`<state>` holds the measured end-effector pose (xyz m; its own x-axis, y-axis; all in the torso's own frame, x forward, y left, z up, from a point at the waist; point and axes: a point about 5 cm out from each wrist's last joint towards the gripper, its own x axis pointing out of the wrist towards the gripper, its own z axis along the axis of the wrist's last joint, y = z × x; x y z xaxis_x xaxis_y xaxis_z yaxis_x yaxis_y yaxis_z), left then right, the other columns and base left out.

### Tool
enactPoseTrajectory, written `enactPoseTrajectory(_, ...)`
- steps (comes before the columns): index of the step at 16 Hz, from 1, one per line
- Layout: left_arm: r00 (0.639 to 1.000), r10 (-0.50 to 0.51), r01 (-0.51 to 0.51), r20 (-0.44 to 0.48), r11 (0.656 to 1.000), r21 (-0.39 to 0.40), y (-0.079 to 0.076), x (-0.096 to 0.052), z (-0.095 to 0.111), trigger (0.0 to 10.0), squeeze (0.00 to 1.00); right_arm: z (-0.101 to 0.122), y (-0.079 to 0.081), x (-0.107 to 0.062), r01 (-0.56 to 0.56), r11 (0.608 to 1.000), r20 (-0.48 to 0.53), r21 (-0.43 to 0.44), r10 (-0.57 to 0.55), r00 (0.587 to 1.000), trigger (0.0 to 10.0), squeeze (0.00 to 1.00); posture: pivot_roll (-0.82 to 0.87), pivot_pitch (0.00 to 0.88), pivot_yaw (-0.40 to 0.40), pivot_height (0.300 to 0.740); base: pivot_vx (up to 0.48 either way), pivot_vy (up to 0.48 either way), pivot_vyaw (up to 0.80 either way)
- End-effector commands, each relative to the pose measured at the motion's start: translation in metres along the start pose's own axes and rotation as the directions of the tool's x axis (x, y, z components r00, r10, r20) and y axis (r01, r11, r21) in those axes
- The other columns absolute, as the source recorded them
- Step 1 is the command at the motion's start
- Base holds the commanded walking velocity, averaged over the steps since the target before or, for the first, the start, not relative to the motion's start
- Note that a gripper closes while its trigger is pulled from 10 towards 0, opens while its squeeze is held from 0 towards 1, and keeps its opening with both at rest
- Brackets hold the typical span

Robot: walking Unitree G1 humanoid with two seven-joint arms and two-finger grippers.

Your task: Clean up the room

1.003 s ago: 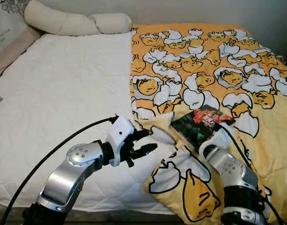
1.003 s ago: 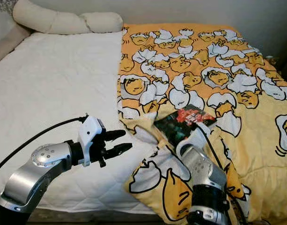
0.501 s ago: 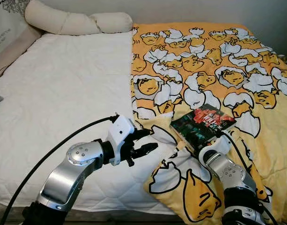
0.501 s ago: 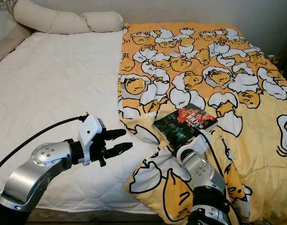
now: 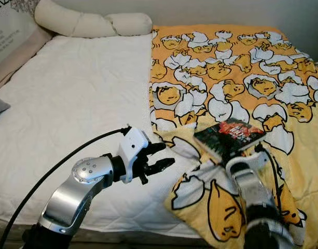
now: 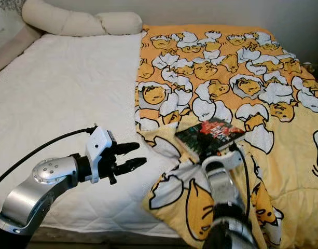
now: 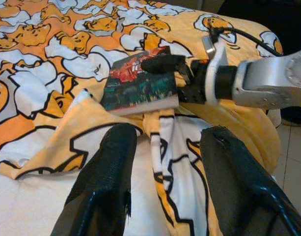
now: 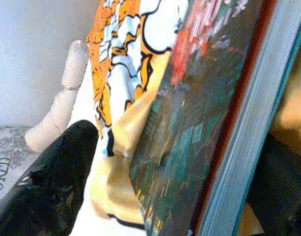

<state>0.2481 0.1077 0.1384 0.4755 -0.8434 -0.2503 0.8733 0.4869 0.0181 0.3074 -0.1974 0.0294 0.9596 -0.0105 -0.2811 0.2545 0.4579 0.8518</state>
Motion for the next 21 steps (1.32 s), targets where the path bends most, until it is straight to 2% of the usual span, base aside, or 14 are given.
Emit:
enactPoseTrajectory(1, 1.0, 0.005, -0.005, -0.001, 1.0, 0.011, 0.001, -0.003, 0.002, 10.0, 0.02, 0.007, 0.005, 0.003, -0.022, 1.0, 0.041, -0.015, 0.022, 0.999, 10.0, 0.0, 0.09, 0.0, 0.033, 0.74, 0.0, 0.0, 0.0)
enactPoseTrajectory(3, 1.0, 0.006, -0.006, -0.001, 1.0, 0.016, 0.001, -0.003, 0.003, 10.0, 0.02, 0.012, 0.007, 0.006, -0.011, 0.998, 0.082, -0.06, 0.016, 0.997, 10.0, 0.0, 0.09, 0.0, 0.029, 0.74, 0.0, 0.0, 0.0)
enactPoseTrajectory(4, 1.0, 0.007, -0.007, -0.001, 1.0, 0.017, 0.001, -0.003, 0.003, 10.0, 0.03, 0.017, 0.007, 0.008, 0.028, 0.995, 0.103, -0.093, -0.018, 0.994, 10.0, 0.0, 0.09, 0.0, 0.026, 0.74, 0.0, 0.0, 0.0)
enactPoseTrajectory(6, 1.0, 0.006, -0.006, -0.004, 1.0, 0.02, 0.001, -0.003, 0.003, 10.0, 0.03, 0.019, 0.007, 0.009, 0.043, 0.994, 0.111, -0.098, -0.032, 0.993, 10.0, 0.0, 0.09, 0.0, 0.025, 0.74, 0.0, 0.0, 0.0)
enactPoseTrajectory(7, 1.0, -0.005, 0.005, -0.015, 1.0, 0.025, -0.002, -0.004, 0.001, 10.0, 0.03, 0.011, 0.015, 0.012, 0.009, 0.971, 0.035, -0.24, -0.001, 0.999, 10.0, 0.0, 0.09, 0.0, 0.016, 0.74, 0.0, 0.0, 0.0)
enactPoseTrajectory(9, 1.0, -0.007, 0.008, -0.02, 1.0, 0.026, -0.004, -0.005, -0.001, 10.0, 0.03, -0.008, 0.019, 0.011, -0.042, 0.939, -0.065, -0.343, 0.021, 0.998, 10.0, 0.0, 0.08, 0.0, 0.012, 0.74, 0.0, 0.0, 0.0)
enactPoseTrajectory(10, 1.0, -0.011, 0.012, -0.026, 1.0, 0.028, -0.004, -0.005, -0.002, 10.0, 0.03, -0.029, 0.019, 0.006, -0.109, 0.903, -0.163, -0.415, 0.044, 0.986, 10.0, 0.0, 0.08, 0.0, 0.01, 0.74, 0.0, 0.0, 0.0)
enactPoseTrajectory(12, 0.999, -0.015, 0.016, -0.031, 0.999, 0.033, -0.004, -0.005, -0.002, 10.0, 0.02, -0.036, 0.018, 0.002, -0.147, 0.885, -0.201, -0.442, 0.062, 0.978, 10.0, 0.0, 0.08, 0.0, 0.008, 0.74, 0.0, 0.0, 0.0)
enactPoseTrajectory(14, 0.998, -0.031, 0.033, -0.045, 0.999, 0.04, -0.005, -0.004, -0.003, 10.0, 0.02, -0.04, 0.009, -0.008, -0.174, 0.835, -0.261, -0.522, 0.038, 0.965, 10.0, 0.0, 0.08, 0.0, 0.005, 0.74, 0.0, 0.0, 0.0)
enactPoseTrajectory(18, 0.998, -0.038, 0.04, -0.048, 0.998, 0.041, -0.005, -0.004, -0.003, 10.0, 0.02, -0.022, 0.005, -0.023, -0.202, 0.808, -0.255, -0.554, 0.067, 0.965, 10.0, 0.0, 0.06, 0.0, 0.009, 0.74, 0.0, 0.0, 0.0)
enactPoseTrajectory(20, 0.998, -0.048, 0.05, -0.046, 0.998, 0.042, -0.005, -0.003, -0.002, 10.0, 0.02, 0.003, 0.008, -0.032, -0.224, 0.796, -0.225, -0.562, 0.113, 0.968, 10.0, 0.0, 0.06, 0.0, 0.013, 0.74, 0.0, 0.0, 0.0)
enactPoseTrajectory(21, 0.998, -0.051, 0.053, -0.046, 0.998, 0.043, -0.005, -0.003, -0.002, 10.0, 0.02, 0.008, 0.009, -0.035, -0.232, 0.789, -0.226, -0.569, 0.121, 0.967, 10.0, 0.0, 0.05, 0.0, 0.013, 0.74, 0.0, 0.0, 0.0)
